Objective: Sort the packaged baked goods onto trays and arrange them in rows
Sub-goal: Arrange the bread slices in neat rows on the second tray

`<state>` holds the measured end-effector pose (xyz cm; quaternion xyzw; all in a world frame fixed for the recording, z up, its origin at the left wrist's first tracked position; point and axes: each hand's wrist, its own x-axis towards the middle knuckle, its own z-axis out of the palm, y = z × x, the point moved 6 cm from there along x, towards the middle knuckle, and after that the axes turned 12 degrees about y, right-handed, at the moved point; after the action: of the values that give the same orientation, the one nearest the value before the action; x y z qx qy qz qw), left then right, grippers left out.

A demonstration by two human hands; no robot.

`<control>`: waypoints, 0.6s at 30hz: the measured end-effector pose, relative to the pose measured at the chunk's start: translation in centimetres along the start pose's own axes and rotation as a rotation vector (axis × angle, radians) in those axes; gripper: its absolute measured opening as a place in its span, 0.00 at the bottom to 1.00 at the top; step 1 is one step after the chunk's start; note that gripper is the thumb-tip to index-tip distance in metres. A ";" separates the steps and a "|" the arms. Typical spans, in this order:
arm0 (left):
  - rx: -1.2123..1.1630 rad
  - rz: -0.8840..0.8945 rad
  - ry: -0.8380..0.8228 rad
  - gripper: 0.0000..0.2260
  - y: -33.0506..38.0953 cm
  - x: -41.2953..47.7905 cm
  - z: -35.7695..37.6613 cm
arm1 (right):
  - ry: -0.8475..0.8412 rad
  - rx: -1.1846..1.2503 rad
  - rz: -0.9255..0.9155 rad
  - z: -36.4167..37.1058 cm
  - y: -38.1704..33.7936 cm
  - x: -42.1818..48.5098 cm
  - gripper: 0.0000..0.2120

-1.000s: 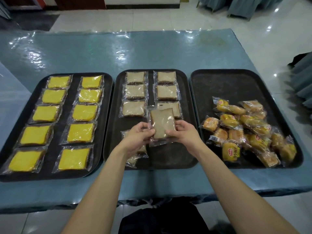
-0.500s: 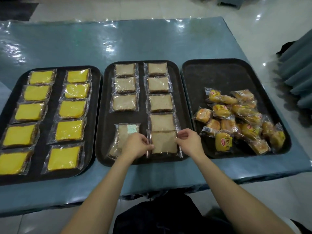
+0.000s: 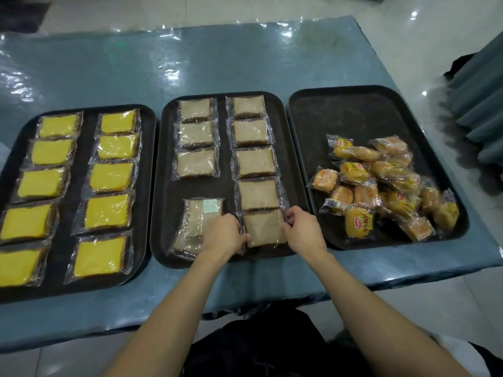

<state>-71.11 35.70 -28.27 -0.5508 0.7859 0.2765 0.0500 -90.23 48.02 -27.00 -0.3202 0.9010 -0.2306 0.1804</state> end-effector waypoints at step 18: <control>-0.051 -0.320 0.212 0.45 -12.5 -0.2 -5.6 | -0.207 -0.054 -0.375 4.8 -12.3 -2.6 0.11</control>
<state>-58.58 30.11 -28.26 -0.6958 0.6820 0.2253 -0.0039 -80.03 39.87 -23.97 -0.5088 0.8082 -0.2017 0.2173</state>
